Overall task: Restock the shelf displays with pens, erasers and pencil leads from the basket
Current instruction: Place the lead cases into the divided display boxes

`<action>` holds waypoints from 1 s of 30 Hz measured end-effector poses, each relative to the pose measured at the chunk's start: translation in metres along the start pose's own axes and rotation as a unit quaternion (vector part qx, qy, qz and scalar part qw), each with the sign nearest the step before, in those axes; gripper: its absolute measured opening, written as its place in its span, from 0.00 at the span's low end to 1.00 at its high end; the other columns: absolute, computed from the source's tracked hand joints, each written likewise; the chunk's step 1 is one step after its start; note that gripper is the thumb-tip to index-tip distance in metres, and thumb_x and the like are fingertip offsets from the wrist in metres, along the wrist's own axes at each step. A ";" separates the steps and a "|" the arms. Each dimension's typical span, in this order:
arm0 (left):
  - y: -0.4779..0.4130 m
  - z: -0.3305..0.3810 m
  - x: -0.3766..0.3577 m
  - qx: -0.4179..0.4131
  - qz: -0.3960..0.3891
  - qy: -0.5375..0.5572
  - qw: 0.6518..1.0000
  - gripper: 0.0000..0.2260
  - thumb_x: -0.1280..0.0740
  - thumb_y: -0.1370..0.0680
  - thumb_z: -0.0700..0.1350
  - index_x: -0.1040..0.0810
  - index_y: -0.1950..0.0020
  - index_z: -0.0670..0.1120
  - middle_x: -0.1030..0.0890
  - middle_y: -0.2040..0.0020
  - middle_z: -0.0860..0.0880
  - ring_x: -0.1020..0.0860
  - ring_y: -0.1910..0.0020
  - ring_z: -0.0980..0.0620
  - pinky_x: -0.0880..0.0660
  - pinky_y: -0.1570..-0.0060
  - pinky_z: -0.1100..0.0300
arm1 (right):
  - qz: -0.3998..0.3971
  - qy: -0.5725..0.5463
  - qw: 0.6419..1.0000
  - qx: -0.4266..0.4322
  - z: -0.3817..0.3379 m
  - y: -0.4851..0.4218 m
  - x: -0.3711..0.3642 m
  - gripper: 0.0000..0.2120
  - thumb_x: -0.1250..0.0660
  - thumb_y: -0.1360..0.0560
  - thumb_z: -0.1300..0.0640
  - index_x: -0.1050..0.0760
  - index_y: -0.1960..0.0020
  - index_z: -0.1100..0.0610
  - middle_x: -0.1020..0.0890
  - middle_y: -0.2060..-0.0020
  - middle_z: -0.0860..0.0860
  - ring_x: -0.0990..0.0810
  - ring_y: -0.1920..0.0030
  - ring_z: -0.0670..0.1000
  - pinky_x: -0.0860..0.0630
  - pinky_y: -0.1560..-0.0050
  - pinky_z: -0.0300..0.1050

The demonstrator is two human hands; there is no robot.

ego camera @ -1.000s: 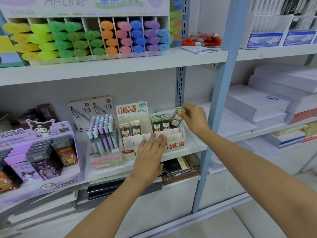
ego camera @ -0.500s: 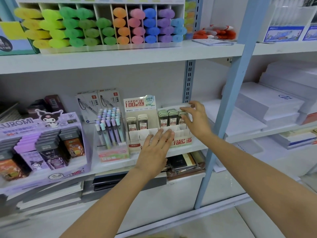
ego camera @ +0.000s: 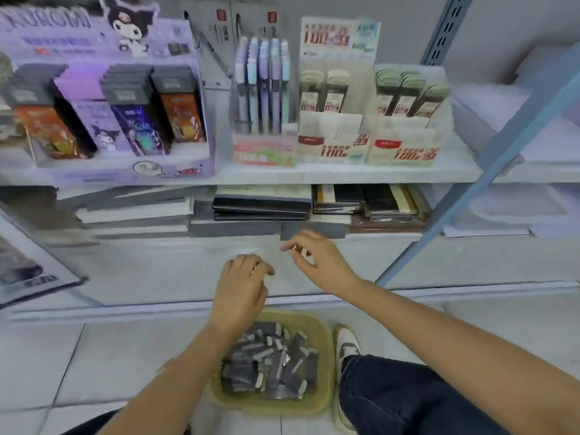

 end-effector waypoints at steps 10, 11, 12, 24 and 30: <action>0.230 -0.132 -0.207 0.213 -0.348 0.013 0.913 0.24 0.46 0.18 0.42 0.43 0.22 0.47 0.46 0.21 0.48 0.47 0.22 0.48 0.46 0.27 0.51 | -0.324 0.005 0.908 -0.265 0.154 0.115 -0.287 0.19 0.37 0.20 0.53 0.33 0.30 0.55 0.28 0.35 0.53 0.26 0.47 0.48 0.32 0.50 0.37; 0.244 -0.136 -0.221 0.220 -0.376 0.009 0.900 0.26 0.46 0.18 0.43 0.48 0.21 0.48 0.51 0.20 0.49 0.51 0.21 0.48 0.51 0.25 0.51 | -0.329 0.007 0.903 -0.275 0.164 0.120 -0.300 0.22 0.37 0.20 0.53 0.35 0.28 0.55 0.31 0.32 0.54 0.26 0.42 0.51 0.31 0.46 0.39; 0.256 -0.140 -0.232 0.222 -0.396 0.007 0.891 0.27 0.46 0.18 0.44 0.52 0.20 0.47 0.55 0.20 0.48 0.54 0.21 0.48 0.54 0.25 0.52 | -0.329 0.014 0.902 -0.280 0.172 0.121 -0.311 0.25 0.37 0.20 0.52 0.38 0.26 0.55 0.35 0.29 0.55 0.29 0.36 0.54 0.31 0.40 0.42; 0.284 -0.148 -0.261 0.201 -0.351 0.017 0.914 0.29 0.42 0.21 0.39 0.49 0.21 0.45 0.53 0.21 0.48 0.61 0.23 0.47 0.58 0.25 0.53 | -0.301 0.158 0.897 -0.284 0.216 0.108 -0.392 0.38 0.28 0.29 0.44 0.43 0.26 0.51 0.42 0.28 0.54 0.43 0.28 0.61 0.35 0.34 0.58; 0.278 -0.152 -0.252 0.221 -0.305 0.046 0.925 0.30 0.36 0.24 0.36 0.40 0.22 0.43 0.47 0.21 0.45 0.50 0.22 0.45 0.44 0.25 0.49 | -0.271 0.093 0.912 -0.292 0.210 0.121 -0.401 0.43 0.27 0.32 0.39 0.41 0.26 0.52 0.39 0.31 0.55 0.39 0.31 0.58 0.36 0.32 0.54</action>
Point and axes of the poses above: each hand's wrist, its own y-axis away from the middle knuckle, its own x-axis out of the back of the hand, z = x × y, the point moved 9 cm from there along -y, towards the middle knuckle
